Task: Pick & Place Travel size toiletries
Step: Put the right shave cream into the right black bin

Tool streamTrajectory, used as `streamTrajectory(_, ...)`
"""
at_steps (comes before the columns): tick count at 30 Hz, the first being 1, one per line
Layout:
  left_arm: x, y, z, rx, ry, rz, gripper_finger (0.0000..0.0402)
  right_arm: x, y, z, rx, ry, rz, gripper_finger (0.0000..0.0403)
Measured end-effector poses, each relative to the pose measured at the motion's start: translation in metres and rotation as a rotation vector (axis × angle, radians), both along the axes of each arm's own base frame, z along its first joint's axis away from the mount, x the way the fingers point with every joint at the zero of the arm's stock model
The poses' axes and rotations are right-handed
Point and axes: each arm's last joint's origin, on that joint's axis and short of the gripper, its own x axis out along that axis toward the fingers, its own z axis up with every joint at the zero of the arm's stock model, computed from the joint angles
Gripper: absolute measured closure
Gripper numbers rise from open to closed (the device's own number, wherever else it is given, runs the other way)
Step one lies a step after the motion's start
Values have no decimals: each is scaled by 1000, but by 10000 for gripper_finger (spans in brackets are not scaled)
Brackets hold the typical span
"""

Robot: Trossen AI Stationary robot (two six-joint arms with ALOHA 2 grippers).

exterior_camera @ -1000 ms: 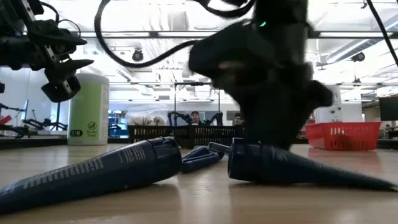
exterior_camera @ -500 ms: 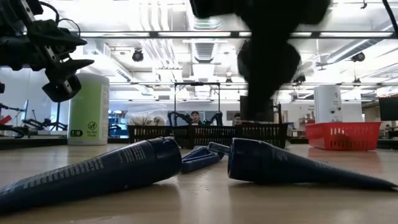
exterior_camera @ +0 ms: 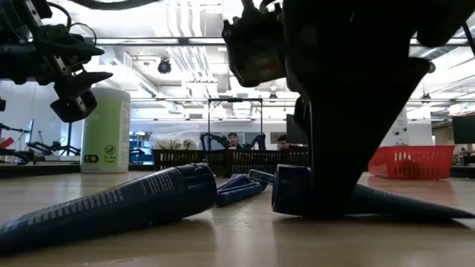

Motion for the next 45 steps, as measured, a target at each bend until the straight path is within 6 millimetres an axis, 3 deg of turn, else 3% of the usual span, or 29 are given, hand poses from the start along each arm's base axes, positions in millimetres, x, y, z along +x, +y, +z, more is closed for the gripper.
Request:
streamTrajectory(4,0,0,0,0,1,1,239,1,0,-8,-15,14,0,123)
streamTrajectory(9,0,0,0,0,1,2,239,-1,-2,-2,-7,24,-17,215)
streamTrajectory(14,0,0,0,0,-1,8,239,-6,-9,13,-19,59,-96,319)
streamTrajectory(18,0,1,0,2,-5,32,239,-15,-21,42,-33,63,-230,361)
streamTrajectory(23,0,2,0,4,-9,53,239,-34,-63,86,-191,-12,-664,360)
streamTrajectory(26,0,2,0,5,-11,62,239,-52,-106,107,-254,-64,-1027,355)
streamTrajectory(28,0,2,1,6,-15,71,239,-65,-135,110,-234,-82,-1235,355)
streamTrajectory(32,0,2,1,9,-24,80,239,-88,-184,104,-142,-203,-1462,354)
streamTrajectory(37,0,2,2,10,-32,80,239,-111,-226,72,-113,-244,-1610,344)
streamTrajectory(41,0,2,3,-7,-36,82,239,-118,-252,49,-66,-318,-1701,334)
streamTrajectory(45,0,2,3,-14,-37,82,239,-116,-265,40,-14,-335,-1727,303)
